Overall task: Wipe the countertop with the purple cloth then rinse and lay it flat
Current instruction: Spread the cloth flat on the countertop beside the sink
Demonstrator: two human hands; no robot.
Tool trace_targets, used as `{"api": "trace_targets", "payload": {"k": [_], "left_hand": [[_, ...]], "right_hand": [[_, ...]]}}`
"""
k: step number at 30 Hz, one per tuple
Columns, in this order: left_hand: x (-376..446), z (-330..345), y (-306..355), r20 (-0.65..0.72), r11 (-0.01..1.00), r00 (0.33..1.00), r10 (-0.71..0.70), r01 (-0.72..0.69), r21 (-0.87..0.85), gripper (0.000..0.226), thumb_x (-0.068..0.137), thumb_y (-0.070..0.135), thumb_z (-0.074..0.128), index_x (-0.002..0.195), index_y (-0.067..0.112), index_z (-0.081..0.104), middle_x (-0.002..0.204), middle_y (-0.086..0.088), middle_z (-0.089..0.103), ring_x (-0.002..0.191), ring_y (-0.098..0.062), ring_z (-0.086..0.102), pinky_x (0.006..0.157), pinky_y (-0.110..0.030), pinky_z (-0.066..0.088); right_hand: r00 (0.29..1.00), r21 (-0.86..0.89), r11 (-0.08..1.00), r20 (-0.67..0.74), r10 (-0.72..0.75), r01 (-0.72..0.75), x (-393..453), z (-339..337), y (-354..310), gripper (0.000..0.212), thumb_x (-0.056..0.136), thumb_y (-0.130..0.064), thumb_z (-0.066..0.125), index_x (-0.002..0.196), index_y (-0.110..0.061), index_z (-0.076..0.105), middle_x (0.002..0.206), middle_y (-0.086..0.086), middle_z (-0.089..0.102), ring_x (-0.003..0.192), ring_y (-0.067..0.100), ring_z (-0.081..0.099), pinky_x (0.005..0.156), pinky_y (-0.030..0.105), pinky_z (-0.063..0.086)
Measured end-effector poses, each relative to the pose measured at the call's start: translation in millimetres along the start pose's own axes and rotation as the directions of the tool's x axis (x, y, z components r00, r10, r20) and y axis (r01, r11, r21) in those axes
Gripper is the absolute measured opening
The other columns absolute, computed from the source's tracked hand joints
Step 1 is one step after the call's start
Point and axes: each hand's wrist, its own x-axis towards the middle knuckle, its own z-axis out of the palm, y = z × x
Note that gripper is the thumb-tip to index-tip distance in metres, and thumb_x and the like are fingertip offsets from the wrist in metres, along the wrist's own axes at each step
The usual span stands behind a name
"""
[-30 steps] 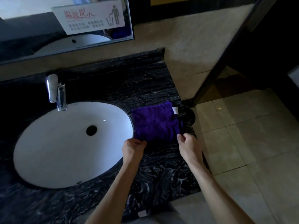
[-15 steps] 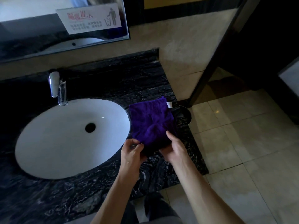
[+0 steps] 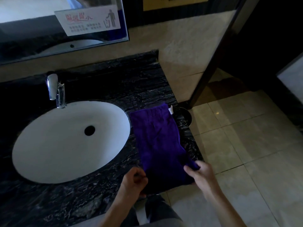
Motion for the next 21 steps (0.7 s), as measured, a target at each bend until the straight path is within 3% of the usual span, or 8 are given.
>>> {"api": "trace_targets", "payload": {"k": [2, 5, 8, 10, 12, 15, 17, 21], "left_hand": [[3, 0, -6, 0.061, 0.995, 0.995, -0.079, 0.075, 0.066, 0.014, 0.093, -0.005, 0.062, 0.095, 0.008, 0.058, 0.075, -0.009, 0.059, 0.051, -0.007, 0.063, 0.047, -0.027, 0.054], [13, -4, -5, 0.116, 0.976, 0.975, -0.192, 0.176, 0.131, 0.013, 0.094, -0.002, 0.062, 0.099, 0.008, 0.055, 0.067, -0.012, 0.061, 0.045, -0.023, 0.064, 0.043, -0.034, 0.056], [33, -18, 14, 0.074, 0.963, 0.991, -0.114, 0.092, 0.255, 0.009, 0.096, 0.003, 0.061, 0.091, 0.009, 0.058, 0.055, -0.008, 0.062, 0.039, -0.020, 0.058, 0.041, -0.033, 0.049], [60, -30, 35, -0.043, 0.923, 0.995, 0.088, -0.066, 0.380, 0.014, 0.094, 0.006, 0.060, 0.083, 0.013, 0.061, 0.059, -0.006, 0.065, 0.043, -0.020, 0.060, 0.046, -0.036, 0.051], [91, -40, 62, -0.185, 0.870, 0.947, 0.261, -0.148, 0.470, 0.013, 0.092, 0.010, 0.059, 0.082, 0.018, 0.062, 0.070, -0.007, 0.069, 0.057, -0.025, 0.065, 0.057, -0.042, 0.054], [141, -47, 98, -0.317, 0.852, 0.857, 0.407, -0.232, 0.470, 0.008, 0.092, 0.007, 0.060, 0.096, 0.014, 0.063, 0.089, -0.011, 0.070, 0.076, -0.029, 0.066, 0.064, -0.039, 0.052], [169, -50, 116, -0.332, 0.850, 0.838, 0.433, -0.258, 0.459, 0.018, 0.092, 0.006, 0.062, 0.109, 0.011, 0.064, 0.103, -0.014, 0.067, 0.089, -0.032, 0.065, 0.074, -0.038, 0.052], [194, -55, 134, -0.205, 0.766, 0.907, 0.368, -0.171, 0.620, 0.034, 0.091, 0.019, 0.070, 0.124, 0.016, 0.061, 0.123, -0.011, 0.053, 0.104, -0.032, 0.060, 0.087, -0.041, 0.052]], "right_hand": [[1.000, -0.133, 0.991, 0.013, 0.019, -0.017, -2, -6, 6, 0.022, 0.090, -0.006, 0.073, 0.076, 0.004, 0.060, 0.063, 0.013, 0.061, 0.059, 0.028, 0.062, 0.057, 0.048, 0.054], [0.999, -0.368, 0.928, -0.004, 0.053, -0.051, 1, -15, -2, 0.037, 0.098, -0.021, 0.066, 0.068, -0.008, 0.049, 0.058, 0.006, 0.051, 0.049, 0.022, 0.056, 0.049, 0.031, 0.044], [0.996, -0.615, 0.788, -0.038, -0.082, 0.041, 14, -22, -37, 0.036, 0.101, -0.030, 0.058, 0.071, -0.011, 0.054, 0.065, 0.006, 0.061, 0.057, 0.020, 0.059, 0.051, 0.029, 0.038], [0.974, -0.591, 0.792, -0.040, -0.222, 0.156, 36, -16, -67, 0.022, 0.100, -0.019, 0.061, 0.080, -0.008, 0.061, 0.073, 0.005, 0.065, 0.065, 0.020, 0.060, 0.055, 0.031, 0.039], [0.945, -0.487, 0.826, -0.003, -0.327, 0.284, 69, 2, -99, 0.008, 0.096, -0.005, 0.062, 0.089, -0.006, 0.066, 0.084, 0.006, 0.068, 0.077, 0.024, 0.063, 0.065, 0.031, 0.043], [0.925, -0.430, 0.829, 0.043, -0.377, 0.358, 123, 34, -138, 0.009, 0.095, -0.003, 0.061, 0.101, -0.005, 0.068, 0.093, 0.008, 0.069, 0.090, 0.026, 0.066, 0.080, 0.034, 0.050], [0.917, -0.455, 0.805, 0.075, -0.393, 0.382, 152, 51, -157, 0.013, 0.096, -0.008, 0.063, 0.109, -0.009, 0.066, 0.095, 0.006, 0.067, 0.094, 0.029, 0.067, 0.082, 0.040, 0.053], [0.914, -0.633, 0.665, 0.204, -0.350, 0.396, 180, 68, -177, 0.037, 0.095, -0.020, 0.068, 0.131, -0.020, 0.058, 0.121, 0.005, 0.057, 0.106, 0.027, 0.062, 0.079, 0.032, 0.044]]}}
